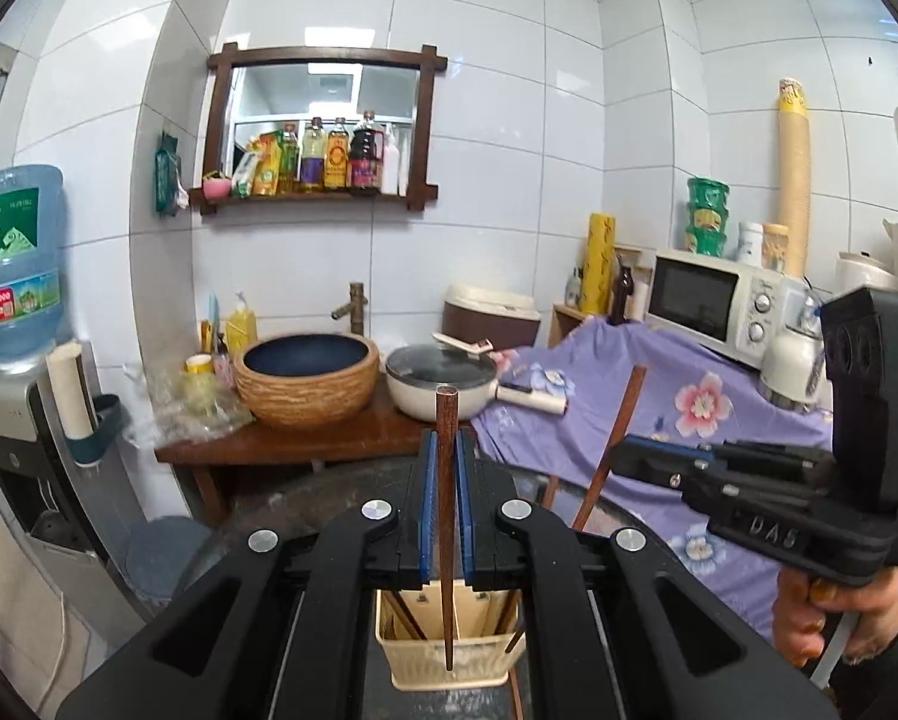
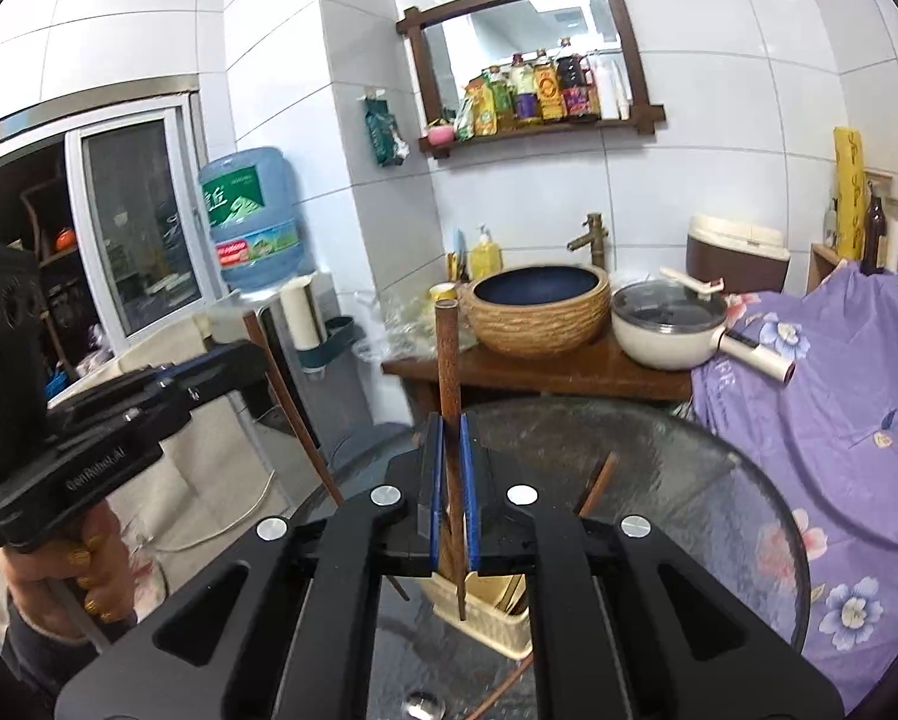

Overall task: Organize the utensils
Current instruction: 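Lift both wooden chopsticks and carry them above the holder with both tools, then lower the wooden chopsticks into the holder and open both tools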

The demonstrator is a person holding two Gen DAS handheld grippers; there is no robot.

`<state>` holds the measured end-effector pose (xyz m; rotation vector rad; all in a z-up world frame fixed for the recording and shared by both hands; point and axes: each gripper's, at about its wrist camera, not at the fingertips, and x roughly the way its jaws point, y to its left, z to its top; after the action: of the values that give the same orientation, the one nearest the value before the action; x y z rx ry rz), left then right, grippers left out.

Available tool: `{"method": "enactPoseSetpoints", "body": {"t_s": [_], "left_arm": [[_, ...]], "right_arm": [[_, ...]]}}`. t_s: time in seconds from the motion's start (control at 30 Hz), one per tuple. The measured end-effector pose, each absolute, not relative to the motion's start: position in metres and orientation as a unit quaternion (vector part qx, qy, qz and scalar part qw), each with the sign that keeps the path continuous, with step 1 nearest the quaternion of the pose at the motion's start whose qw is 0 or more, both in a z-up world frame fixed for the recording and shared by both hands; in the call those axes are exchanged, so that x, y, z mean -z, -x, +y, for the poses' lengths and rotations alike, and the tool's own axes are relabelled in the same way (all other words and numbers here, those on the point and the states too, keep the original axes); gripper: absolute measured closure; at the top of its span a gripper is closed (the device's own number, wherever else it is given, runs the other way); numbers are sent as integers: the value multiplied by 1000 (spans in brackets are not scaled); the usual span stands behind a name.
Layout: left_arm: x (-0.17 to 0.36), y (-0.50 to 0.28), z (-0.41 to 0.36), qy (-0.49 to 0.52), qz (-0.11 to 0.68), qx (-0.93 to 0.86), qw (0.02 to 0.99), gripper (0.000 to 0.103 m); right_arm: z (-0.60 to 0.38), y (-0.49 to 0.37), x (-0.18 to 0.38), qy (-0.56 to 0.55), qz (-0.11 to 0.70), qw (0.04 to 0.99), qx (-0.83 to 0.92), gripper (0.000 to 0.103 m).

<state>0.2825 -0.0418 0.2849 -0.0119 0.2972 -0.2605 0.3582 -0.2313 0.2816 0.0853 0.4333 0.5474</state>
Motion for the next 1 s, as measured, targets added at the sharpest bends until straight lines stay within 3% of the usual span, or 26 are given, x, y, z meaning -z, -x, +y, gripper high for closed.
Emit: {"method": "enactPoseSetpoints", "body": {"t_s": [0.27,1.0], "left_arm": [[-281,-321,-56,7,139,99,985,97],[-154,-361,-47,27,238,91,967,97]], "right_arm": [[-213,-386,-268,-25,203,948,-244,97],[-198,-407,-165,-5,270,936,-226,96]]}}
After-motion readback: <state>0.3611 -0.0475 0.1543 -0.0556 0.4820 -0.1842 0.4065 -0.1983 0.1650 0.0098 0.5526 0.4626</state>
